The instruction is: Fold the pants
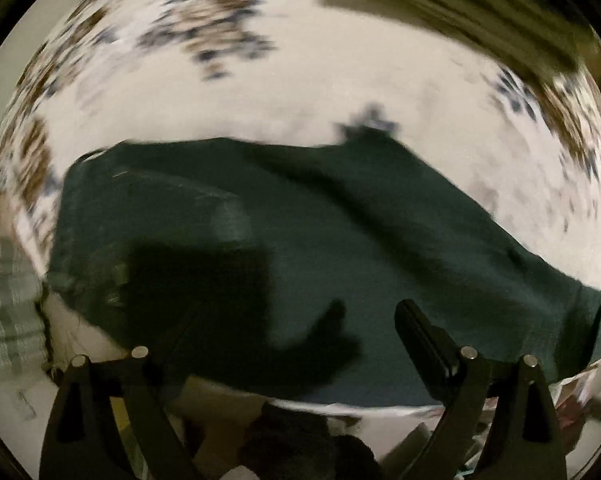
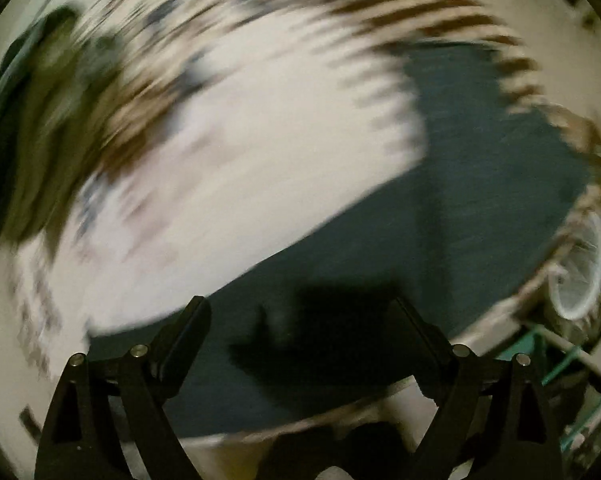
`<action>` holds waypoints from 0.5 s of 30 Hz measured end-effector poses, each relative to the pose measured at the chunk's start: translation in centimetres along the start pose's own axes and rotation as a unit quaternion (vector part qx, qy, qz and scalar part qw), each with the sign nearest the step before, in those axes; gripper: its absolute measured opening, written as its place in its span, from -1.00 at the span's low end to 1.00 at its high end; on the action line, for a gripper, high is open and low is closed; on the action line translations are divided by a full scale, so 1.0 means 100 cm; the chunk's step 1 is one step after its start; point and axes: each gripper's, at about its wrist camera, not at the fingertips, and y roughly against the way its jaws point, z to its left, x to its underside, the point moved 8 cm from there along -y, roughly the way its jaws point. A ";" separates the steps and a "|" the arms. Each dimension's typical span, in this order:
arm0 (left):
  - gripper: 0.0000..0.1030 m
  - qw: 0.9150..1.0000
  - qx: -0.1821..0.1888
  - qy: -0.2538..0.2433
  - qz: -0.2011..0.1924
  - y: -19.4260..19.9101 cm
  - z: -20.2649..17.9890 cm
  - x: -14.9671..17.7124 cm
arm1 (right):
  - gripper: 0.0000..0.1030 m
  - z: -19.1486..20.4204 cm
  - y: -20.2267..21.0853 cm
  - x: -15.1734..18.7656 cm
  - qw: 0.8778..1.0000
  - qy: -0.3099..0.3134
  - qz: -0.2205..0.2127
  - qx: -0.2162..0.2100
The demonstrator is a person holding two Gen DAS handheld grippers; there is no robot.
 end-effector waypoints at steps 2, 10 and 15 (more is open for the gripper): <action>0.81 1.000 -0.009 -0.012 0.006 -0.016 -0.023 0.001 | 0.79 -0.038 0.003 -0.028 0.999 -0.017 -0.030 0.033; 0.90 0.998 -0.046 -0.012 0.043 -0.065 -0.043 0.017 | 0.78 -0.102 -0.040 -0.110 0.994 0.021 -0.032 0.107; 0.92 0.997 -0.054 -0.010 0.047 -0.065 -0.053 0.019 | 0.44 -0.160 -0.008 -0.104 0.988 -0.013 -0.070 0.135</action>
